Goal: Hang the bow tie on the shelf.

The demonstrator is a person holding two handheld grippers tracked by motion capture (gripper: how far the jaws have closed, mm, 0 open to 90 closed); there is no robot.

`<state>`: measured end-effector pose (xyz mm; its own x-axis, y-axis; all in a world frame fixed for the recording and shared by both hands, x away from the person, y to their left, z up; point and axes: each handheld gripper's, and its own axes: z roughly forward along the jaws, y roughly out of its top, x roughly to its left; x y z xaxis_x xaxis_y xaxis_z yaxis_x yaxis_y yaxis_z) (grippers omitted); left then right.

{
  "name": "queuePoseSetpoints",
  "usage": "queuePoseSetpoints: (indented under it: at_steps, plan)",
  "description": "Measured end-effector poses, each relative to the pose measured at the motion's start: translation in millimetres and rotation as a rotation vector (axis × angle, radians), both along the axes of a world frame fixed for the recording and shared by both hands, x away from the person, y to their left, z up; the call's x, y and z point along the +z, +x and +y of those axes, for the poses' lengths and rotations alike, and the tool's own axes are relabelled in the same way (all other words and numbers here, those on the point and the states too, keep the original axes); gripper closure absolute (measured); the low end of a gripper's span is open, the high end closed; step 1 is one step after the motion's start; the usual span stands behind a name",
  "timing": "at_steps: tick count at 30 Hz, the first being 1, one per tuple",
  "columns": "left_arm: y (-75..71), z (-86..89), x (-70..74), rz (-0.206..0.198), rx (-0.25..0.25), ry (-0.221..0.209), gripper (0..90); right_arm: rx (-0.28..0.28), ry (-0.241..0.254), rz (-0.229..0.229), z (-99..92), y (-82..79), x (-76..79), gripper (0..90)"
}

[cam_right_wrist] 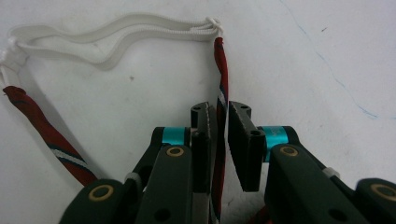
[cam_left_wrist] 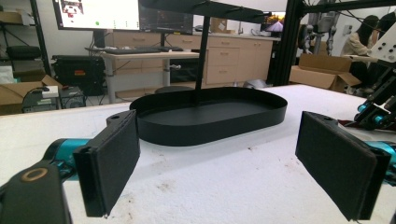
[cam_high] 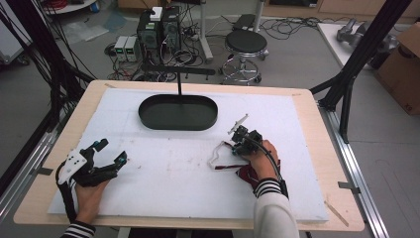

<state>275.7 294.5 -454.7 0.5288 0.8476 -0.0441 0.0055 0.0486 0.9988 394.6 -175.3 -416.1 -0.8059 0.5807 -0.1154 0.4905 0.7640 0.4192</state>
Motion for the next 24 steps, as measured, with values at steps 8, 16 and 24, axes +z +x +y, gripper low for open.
queuePoseSetpoints:
  at_steps: [8, 16, 24]
  plan:
    - [0.0, 0.0, 0.0, 0.001, -0.001, 0.000, 14.2, 0.005, -0.029, 0.013, 6.3, 0.5, 1.0, 87.9]
    - [-0.1, 0.0, 0.0, 0.001, -0.001, 0.000, 14.2, -0.015, -0.031, 0.002, 8.3, -0.2, 1.9, 88.6]
    - [-0.2, -0.1, 0.0, 0.000, -0.001, 0.002, 14.3, -0.037, 0.047, -0.033, 4.6, -1.8, 10.2, 88.7]
